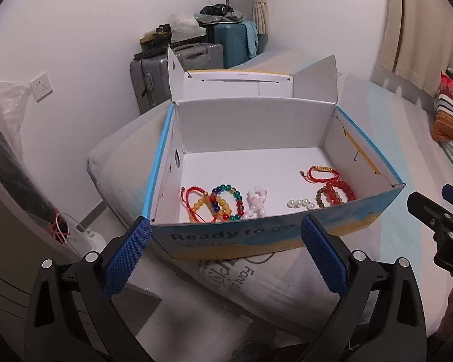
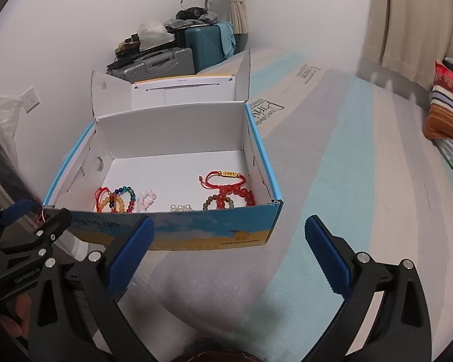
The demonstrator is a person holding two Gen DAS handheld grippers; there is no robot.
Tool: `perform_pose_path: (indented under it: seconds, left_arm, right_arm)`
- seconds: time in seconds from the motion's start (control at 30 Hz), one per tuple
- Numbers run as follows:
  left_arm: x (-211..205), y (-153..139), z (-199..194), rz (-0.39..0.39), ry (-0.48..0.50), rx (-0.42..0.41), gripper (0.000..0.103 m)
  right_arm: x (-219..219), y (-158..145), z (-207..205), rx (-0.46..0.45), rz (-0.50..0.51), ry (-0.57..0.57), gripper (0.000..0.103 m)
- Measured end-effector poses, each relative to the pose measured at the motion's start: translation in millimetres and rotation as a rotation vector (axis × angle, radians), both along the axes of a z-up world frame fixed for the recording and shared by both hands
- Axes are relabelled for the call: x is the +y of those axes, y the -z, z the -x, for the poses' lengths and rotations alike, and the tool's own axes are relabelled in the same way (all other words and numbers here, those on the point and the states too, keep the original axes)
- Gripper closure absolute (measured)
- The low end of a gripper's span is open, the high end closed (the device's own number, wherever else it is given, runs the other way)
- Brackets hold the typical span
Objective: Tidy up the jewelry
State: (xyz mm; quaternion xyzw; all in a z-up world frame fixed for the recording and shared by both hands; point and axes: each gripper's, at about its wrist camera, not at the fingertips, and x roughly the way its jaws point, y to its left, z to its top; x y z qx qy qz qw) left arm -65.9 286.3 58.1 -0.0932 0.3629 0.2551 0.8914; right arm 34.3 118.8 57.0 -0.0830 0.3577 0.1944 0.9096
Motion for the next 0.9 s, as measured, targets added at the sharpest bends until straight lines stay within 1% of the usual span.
perform_pose_path:
  seconds: [0.3,0.43,0.67,0.83,0.9]
  left_arm:
    - [-4.4,4.6,3.1,0.005,0.005,0.003,0.006]
    - [-3.4,3.5,7.5,0.016,0.001,-0.018,0.006]
    - [-6.1,1.5,8.3,-0.004,-0.011,-0.003,0.006]
    - [-8.8,1.7,4.7,0.036,0.006,0.000,0.006]
    - [-10.1,2.3,3.6,0.040,0.010,0.000,0.006]
  right_arm:
    - [-5.4,1.5,0.9,0.003,-0.003,0.006,0.007]
    - [-5.9,2.7,1.0,0.007,-0.002,0.002,0.007]
    - [-6.2,3.6,1.4,0.007,-0.003,0.004,0.007]
    - [-7.1,4.0,0.9,0.012,-0.005,0.003,0.007]
    - [-7.9,4.0,0.6,0.015,-0.008,0.005,0.007]
